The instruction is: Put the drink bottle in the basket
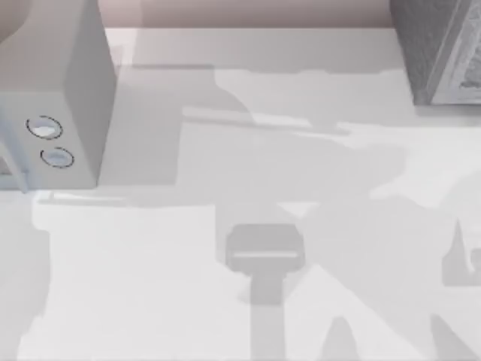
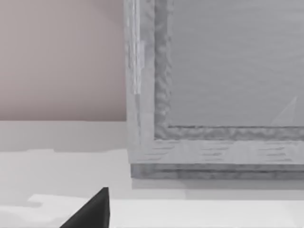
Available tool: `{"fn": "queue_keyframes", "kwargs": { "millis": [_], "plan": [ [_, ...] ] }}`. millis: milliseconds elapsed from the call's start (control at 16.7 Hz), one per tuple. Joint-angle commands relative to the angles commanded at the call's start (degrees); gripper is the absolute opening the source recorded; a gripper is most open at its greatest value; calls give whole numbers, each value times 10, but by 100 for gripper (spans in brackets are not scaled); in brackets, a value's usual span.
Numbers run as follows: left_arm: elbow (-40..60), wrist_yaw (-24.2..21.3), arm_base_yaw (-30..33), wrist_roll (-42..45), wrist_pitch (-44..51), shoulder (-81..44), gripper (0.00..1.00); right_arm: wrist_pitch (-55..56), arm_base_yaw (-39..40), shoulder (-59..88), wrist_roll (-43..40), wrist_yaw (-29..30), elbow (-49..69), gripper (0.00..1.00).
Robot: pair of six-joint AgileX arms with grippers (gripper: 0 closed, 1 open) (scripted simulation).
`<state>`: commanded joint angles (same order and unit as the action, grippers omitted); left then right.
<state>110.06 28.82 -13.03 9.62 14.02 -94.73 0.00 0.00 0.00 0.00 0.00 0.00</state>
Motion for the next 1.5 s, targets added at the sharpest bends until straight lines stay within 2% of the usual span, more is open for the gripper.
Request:
{"fn": "queue_keyframes", "kwargs": {
  "millis": [180, 360, 540, 720, 840, 960, 1500],
  "plan": [
    [143, 164, 62, -7, 10, -116, 0, 0, 0, 0, 0, 0, 0, 100],
    [257, 300, 127, -11, 20, -205, 0, 0, 0, 0, 0, 0, 0, 100],
    [344, 415, 179, -12, 27, -268, 0, 0, 0, 0, 0, 0, 0, 100],
    [404, 499, 213, -12, 32, -308, 0, 0, 0, 0, 0, 0, 0, 100],
    [427, 532, 226, -10, 35, -324, 0, 0, 0, 0, 0, 0, 0, 100],
    [435, 544, 231, -9, 36, -329, 0, 0, 0, 0, 0, 0, 0, 100],
    [397, 529, 209, -18, 13, -308, 0, 0, 0, 0, 0, 0, 0, 100]
  ]
}}
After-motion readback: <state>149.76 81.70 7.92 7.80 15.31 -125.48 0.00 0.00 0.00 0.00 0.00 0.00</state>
